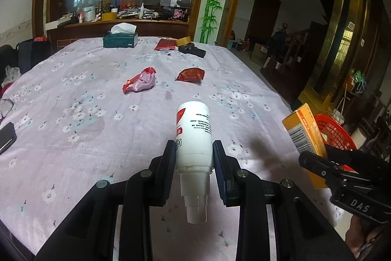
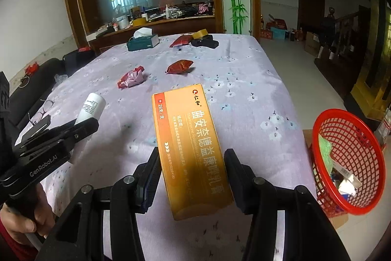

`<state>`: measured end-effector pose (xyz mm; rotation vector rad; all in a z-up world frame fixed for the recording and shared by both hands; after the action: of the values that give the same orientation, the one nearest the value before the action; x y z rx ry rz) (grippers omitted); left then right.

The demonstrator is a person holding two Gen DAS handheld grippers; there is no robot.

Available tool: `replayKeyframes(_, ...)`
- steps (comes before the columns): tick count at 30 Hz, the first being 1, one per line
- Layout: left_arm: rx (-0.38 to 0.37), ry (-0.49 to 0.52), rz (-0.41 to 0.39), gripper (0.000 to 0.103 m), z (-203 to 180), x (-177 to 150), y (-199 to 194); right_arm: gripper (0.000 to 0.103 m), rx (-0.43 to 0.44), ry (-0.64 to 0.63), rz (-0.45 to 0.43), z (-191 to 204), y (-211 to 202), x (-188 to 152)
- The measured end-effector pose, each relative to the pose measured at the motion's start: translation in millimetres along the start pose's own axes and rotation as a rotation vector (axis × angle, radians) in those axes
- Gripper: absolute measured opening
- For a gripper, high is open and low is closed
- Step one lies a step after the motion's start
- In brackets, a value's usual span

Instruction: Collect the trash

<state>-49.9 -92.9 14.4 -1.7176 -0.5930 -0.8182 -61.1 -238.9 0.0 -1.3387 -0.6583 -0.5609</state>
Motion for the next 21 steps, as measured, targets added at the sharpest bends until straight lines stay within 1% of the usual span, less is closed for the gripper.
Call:
replayKeyframes(5,0.004,0.019,-0.011,0.029,-7.5,-3.6,-11.3,0.056,-0.029,-0.024,-0.023,1.7,-12.0,-5.7)
replayKeyframes(13,0.001,0.023,-0.008,0.029,-8.8,-5.6,-12.0,0.056,-0.054,-0.031,-0.032,0.4,-14.8,-6.3)
replayKeyframes(21,-0.001,0.024,0.021,0.029,-10.5,-8.5,-2.6,0.056,-0.046,-0.027,-0.015,-0.1,-6.5,-7.6)
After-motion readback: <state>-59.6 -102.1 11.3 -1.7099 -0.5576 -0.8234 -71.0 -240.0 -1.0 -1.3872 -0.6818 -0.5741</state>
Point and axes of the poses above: each gripper's, at about its wrist camera, not at the fingertips, and y roughly the way its jaws point, z to its left, x to its top, the point moved 9 cm from there along y, roughly the way its jaws point, and after that the axes turned 2 degrees about z, right-handed, at the moved point
